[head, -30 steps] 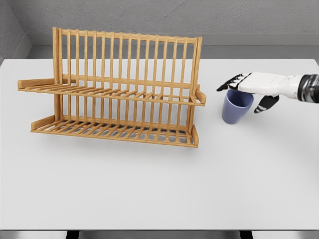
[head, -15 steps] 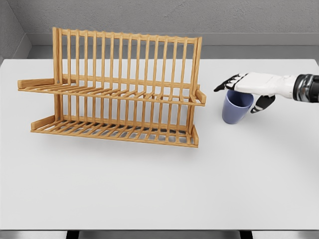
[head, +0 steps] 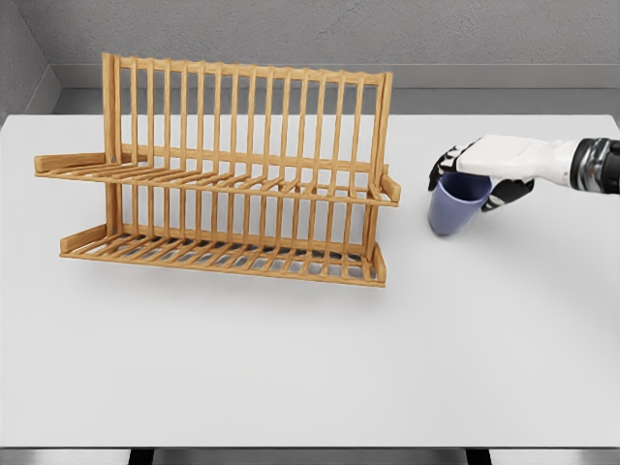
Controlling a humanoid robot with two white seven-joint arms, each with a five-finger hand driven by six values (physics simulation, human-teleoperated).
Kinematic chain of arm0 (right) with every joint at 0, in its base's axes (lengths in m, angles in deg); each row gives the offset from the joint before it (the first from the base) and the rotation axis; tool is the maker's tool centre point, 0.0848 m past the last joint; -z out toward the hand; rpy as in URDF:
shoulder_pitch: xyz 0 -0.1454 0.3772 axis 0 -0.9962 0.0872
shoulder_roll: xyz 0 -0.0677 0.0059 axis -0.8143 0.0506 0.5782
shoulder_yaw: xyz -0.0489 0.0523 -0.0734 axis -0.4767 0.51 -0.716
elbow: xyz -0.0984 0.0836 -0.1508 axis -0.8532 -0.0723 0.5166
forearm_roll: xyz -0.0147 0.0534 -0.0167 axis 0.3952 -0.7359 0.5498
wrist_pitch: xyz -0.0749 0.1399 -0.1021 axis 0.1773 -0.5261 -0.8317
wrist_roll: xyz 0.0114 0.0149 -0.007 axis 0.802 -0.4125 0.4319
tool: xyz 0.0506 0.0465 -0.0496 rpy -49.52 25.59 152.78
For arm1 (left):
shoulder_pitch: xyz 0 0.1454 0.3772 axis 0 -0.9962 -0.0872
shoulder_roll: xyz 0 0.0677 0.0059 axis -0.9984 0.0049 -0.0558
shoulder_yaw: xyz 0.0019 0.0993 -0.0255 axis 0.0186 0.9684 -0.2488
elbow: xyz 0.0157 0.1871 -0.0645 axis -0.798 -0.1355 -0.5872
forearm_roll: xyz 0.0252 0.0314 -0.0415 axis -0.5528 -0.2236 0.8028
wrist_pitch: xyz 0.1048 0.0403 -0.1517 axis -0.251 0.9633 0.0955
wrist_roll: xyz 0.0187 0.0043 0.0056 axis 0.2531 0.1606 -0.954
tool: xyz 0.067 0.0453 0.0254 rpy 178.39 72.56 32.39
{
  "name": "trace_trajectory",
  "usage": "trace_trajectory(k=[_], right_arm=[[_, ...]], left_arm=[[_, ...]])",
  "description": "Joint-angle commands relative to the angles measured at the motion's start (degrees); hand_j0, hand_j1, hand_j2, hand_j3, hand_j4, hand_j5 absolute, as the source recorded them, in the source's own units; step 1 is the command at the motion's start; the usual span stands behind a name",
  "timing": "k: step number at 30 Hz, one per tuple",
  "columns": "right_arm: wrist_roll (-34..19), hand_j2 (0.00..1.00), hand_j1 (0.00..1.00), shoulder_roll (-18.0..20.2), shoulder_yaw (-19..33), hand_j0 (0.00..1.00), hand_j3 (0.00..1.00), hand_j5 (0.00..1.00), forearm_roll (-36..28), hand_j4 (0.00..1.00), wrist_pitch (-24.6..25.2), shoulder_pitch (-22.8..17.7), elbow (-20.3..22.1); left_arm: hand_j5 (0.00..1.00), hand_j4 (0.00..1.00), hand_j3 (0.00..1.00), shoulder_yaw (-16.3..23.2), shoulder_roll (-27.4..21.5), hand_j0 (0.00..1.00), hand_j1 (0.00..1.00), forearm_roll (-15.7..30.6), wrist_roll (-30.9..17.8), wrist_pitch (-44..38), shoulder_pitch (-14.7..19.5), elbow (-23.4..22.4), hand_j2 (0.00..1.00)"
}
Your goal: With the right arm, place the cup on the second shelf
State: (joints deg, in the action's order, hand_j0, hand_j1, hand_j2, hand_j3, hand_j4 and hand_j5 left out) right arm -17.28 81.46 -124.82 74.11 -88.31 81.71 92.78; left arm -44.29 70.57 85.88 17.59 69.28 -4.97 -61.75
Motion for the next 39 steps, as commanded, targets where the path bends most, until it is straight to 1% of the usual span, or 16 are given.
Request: trace_trajectory(k=[1, 6, 7, 8, 13, 15, 17, 19, 20, 23, 27, 31, 32, 35, 37, 39], right_arm=[[0.0, 0.60, 0.60, 0.1, 0.4, 0.60, 0.60, 0.60, -0.3, 0.60, 0.1, 0.0, 0.1], [0.0, 0.59, 0.59, 0.4, 0.6, 0.59, 0.59, 0.59, -0.4, 0.59, 0.0, 1.3, 0.3], [0.0, 0.59, 0.59, 0.5, 0.6, 0.59, 0.59, 0.59, -0.4, 0.59, 0.0, 2.2, 0.3], [0.0, 0.55, 0.55, 0.6, 0.6, 0.55, 0.55, 0.55, -0.4, 0.55, -0.1, 2.5, 0.4], [0.0, 0.57, 0.57, 0.6, 0.7, 0.57, 0.57, 0.57, -0.4, 0.57, -0.3, 5.9, 0.4], [0.0, 0.58, 0.58, 0.7, 5.4, 0.58, 0.58, 0.58, -0.5, 0.58, -0.7, 5.9, 0.7], [0.0, 0.58, 0.58, 1.0, 6.4, 0.58, 0.58, 0.58, -0.5, 0.58, -0.6, 5.7, 3.5], [0.0, 0.58, 0.58, 1.0, 6.5, 0.58, 0.58, 0.58, -0.5, 0.58, -0.6, 5.8, 3.7], [0.0, 0.58, 0.58, 1.0, 7.8, 0.58, 0.58, 0.58, -0.5, 0.58, -0.7, 5.7, 4.3], [0.0, 0.58, 0.58, 2.2, 9.7, 0.58, 0.58, 0.58, -0.5, 0.58, -0.7, 5.5, 7.4], [0.0, 0.58, 0.58, 3.0, 12.0, 0.58, 0.58, 0.58, -0.5, 0.58, -0.5, 5.4, 12.5], [0.0, 0.58, 0.58, 3.5, 11.8, 0.58, 0.58, 0.58, -0.6, 0.58, -0.7, 4.7, 19.5], [0.0, 0.58, 0.58, 3.5, 11.8, 0.58, 0.58, 0.58, -0.6, 0.58, -0.7, 4.4, 20.6], [0.0, 0.58, 0.58, 3.5, 11.7, 0.58, 0.58, 0.58, -0.6, 0.58, -0.7, 4.4, 22.0], [0.0, 0.58, 0.58, 3.4, 11.7, 0.58, 0.58, 0.58, -0.6, 0.58, -0.7, 4.4, 22.2], [0.0, 0.58, 0.58, 3.4, 11.5, 0.58, 0.58, 0.58, -0.6, 0.58, -0.7, 4.4, 24.5]], left_arm=[[1.00, 1.00, 1.00, 0.0, 0.0, 1.00, 1.00, 0.0, 0.0, 0.0, 0.0, 0.0, 1.00], [1.00, 1.00, 1.00, 0.0, 0.0, 1.00, 1.00, 0.0, 0.0, 0.0, 0.0, 0.0, 1.00], [1.00, 1.00, 1.00, 0.0, 0.0, 1.00, 1.00, 0.0, 0.0, 0.0, 0.0, 0.0, 1.00], [1.00, 1.00, 1.00, 0.0, 0.0, 1.00, 1.00, 0.0, 0.1, 0.0, 0.0, 0.0, 1.00], [1.00, 1.00, 1.00, 0.0, 0.0, 1.00, 1.00, 0.0, 0.0, 0.0, 0.0, 0.0, 1.00], [1.00, 1.00, 1.00, 0.0, 0.0, 1.00, 1.00, 0.0, 0.0, 0.0, 0.0, 0.0, 1.00], [1.00, 1.00, 1.00, 0.0, 0.0, 1.00, 1.00, 0.0, 0.0, 0.0, 0.0, 0.0, 1.00], [1.00, 1.00, 1.00, 0.0, 0.0, 1.00, 1.00, 0.0, 0.0, 0.0, 0.0, 0.0, 1.00], [1.00, 1.00, 1.00, 0.0, 0.0, 1.00, 1.00, 0.0, 0.1, 0.0, 0.0, 0.0, 1.00], [1.00, 1.00, 1.00, 0.0, 0.0, 1.00, 1.00, 0.0, 0.0, 0.0, 0.0, 0.0, 1.00], [1.00, 1.00, 1.00, 0.0, 0.0, 1.00, 1.00, 0.0, 0.0, 0.0, 0.0, 0.0, 1.00], [1.00, 1.00, 1.00, 0.0, 0.0, 1.00, 1.00, 0.0, 0.0, 0.0, 0.0, 0.0, 1.00], [1.00, 1.00, 1.00, 0.0, 0.0, 1.00, 1.00, 0.0, 0.0, 0.0, 0.0, 0.0, 1.00], [1.00, 1.00, 1.00, 0.0, 0.0, 1.00, 1.00, 0.0, 0.0, 0.0, 0.0, 0.0, 1.00], [1.00, 1.00, 1.00, 0.0, 0.0, 1.00, 1.00, 0.0, 0.0, 0.0, 0.0, 0.0, 1.00], [1.00, 1.00, 1.00, 0.0, 0.0, 1.00, 1.00, 0.0, 0.0, 0.0, 0.0, 0.0, 1.00]])
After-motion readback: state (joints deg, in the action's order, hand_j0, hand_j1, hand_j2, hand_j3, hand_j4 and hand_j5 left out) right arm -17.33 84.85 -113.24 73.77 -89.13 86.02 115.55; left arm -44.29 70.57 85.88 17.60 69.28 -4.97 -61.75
